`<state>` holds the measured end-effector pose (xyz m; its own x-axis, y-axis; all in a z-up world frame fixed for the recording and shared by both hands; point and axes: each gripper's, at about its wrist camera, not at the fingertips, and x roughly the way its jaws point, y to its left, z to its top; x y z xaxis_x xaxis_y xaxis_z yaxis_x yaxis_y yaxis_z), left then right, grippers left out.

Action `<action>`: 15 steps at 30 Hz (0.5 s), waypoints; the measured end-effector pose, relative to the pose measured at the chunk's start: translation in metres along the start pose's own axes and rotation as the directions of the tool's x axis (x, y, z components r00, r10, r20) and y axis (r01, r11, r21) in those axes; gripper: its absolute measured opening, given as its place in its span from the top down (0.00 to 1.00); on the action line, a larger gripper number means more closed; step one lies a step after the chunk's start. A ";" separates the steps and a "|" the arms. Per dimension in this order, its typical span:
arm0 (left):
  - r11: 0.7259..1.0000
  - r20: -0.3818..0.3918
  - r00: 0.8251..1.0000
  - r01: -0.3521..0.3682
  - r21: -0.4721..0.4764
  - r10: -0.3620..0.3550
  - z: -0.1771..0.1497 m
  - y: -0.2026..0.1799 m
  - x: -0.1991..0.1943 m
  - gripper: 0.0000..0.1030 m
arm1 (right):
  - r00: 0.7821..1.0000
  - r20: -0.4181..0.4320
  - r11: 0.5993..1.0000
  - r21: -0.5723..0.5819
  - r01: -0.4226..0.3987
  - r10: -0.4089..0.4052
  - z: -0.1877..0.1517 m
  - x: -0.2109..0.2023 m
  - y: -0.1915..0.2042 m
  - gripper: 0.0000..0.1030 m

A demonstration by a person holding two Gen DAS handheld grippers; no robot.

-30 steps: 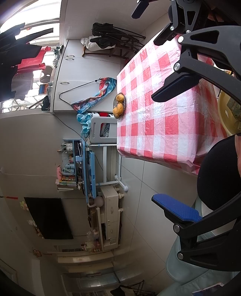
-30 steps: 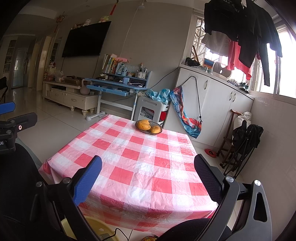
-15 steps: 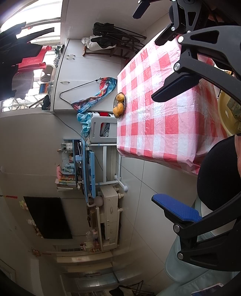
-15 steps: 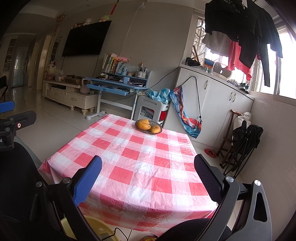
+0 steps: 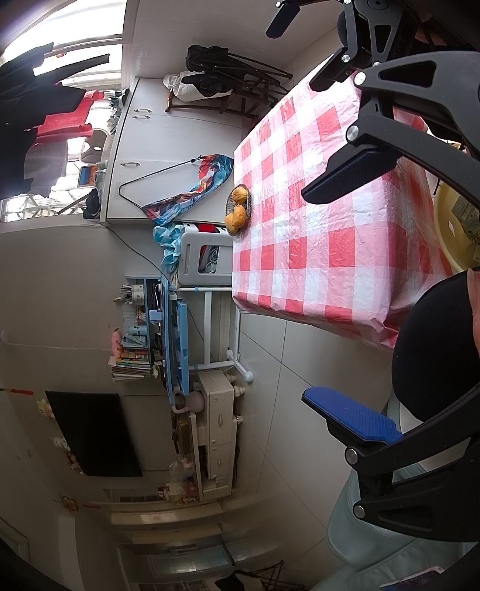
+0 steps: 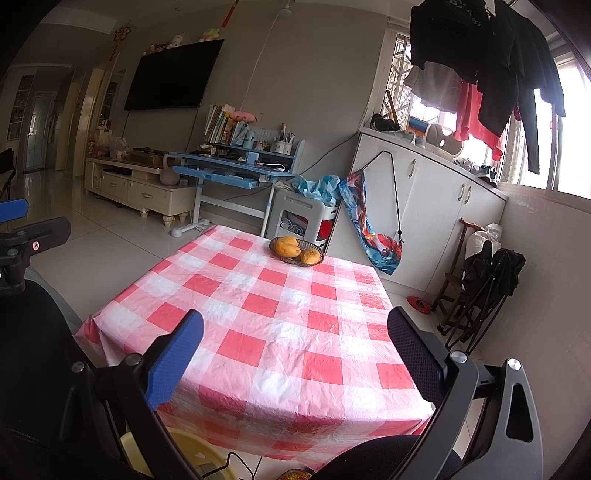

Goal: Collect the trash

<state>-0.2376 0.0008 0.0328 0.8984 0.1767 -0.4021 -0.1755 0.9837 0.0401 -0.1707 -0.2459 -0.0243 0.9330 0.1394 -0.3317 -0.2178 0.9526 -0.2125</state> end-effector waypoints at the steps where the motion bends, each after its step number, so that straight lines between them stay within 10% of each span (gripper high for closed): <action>1: 1.000 0.000 1.000 0.000 0.000 0.000 0.000 0.000 0.000 0.07 | 1.000 0.000 1.000 0.000 0.000 0.000 0.000 0.000 0.000 0.07; 15: 1.000 0.000 1.000 0.000 -0.001 0.000 0.000 0.000 0.000 0.07 | 1.000 -0.001 1.000 -0.004 0.001 -0.001 -0.001 -0.001 -0.001 0.07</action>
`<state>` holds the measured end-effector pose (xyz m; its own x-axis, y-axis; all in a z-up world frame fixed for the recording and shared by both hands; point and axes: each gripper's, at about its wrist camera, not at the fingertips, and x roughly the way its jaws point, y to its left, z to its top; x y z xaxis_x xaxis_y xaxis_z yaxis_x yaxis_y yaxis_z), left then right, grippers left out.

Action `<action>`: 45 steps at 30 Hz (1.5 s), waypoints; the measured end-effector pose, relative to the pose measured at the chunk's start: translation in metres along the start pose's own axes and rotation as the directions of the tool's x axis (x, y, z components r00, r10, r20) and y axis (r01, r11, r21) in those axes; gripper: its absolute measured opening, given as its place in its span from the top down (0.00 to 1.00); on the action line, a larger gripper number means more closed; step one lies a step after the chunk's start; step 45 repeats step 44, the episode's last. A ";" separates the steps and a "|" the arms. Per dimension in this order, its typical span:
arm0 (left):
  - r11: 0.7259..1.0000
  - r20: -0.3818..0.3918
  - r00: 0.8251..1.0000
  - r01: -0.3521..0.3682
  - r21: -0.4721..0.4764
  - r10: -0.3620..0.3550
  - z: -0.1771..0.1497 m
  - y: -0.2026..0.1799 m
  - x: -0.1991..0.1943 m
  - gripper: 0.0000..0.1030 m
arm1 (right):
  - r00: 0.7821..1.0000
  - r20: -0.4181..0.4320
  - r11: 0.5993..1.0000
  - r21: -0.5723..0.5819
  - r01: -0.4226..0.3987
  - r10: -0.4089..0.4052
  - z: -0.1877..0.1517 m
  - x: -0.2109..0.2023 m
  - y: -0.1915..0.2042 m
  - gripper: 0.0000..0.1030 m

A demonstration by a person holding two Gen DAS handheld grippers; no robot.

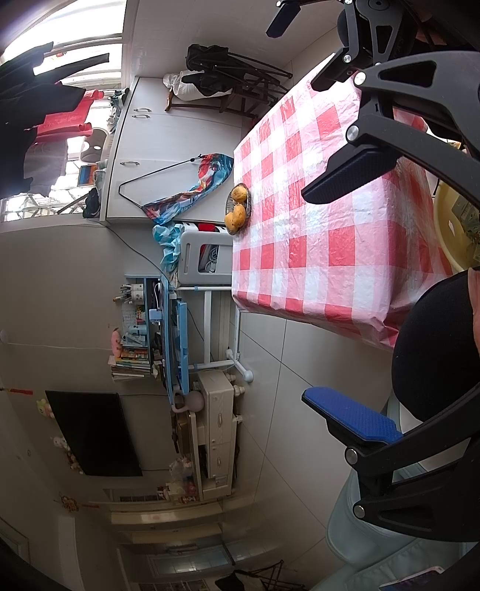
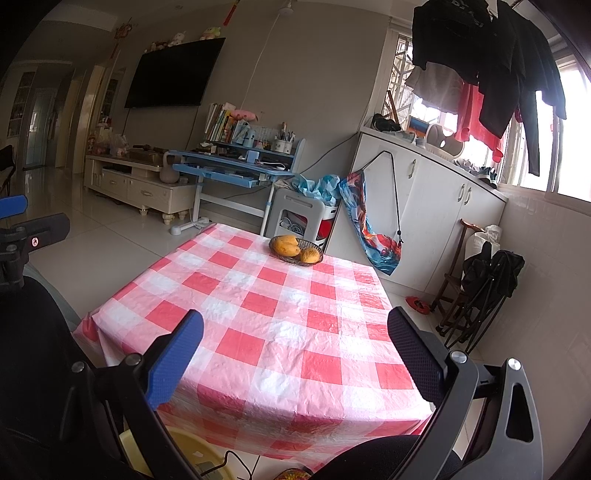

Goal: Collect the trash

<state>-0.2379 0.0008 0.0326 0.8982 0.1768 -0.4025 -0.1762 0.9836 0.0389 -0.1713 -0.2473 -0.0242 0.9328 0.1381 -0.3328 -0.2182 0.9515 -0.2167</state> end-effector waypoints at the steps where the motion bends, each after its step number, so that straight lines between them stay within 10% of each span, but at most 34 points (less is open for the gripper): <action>1: 1.000 0.000 1.000 0.000 -0.001 0.000 0.000 0.000 0.000 0.07 | 1.000 0.000 1.000 0.001 0.000 0.000 0.001 0.000 0.002 0.07; 23: 0.995 0.013 0.996 0.088 -0.039 -0.087 -0.003 0.007 -0.002 0.07 | 1.000 -0.002 1.000 -0.003 -0.001 0.001 0.001 0.001 0.002 0.07; 45: 1.000 -0.070 0.998 -0.007 0.008 0.008 -0.005 -0.005 0.010 0.07 | 1.000 -0.002 1.000 -0.015 -0.003 0.002 -0.006 -0.004 -0.004 0.07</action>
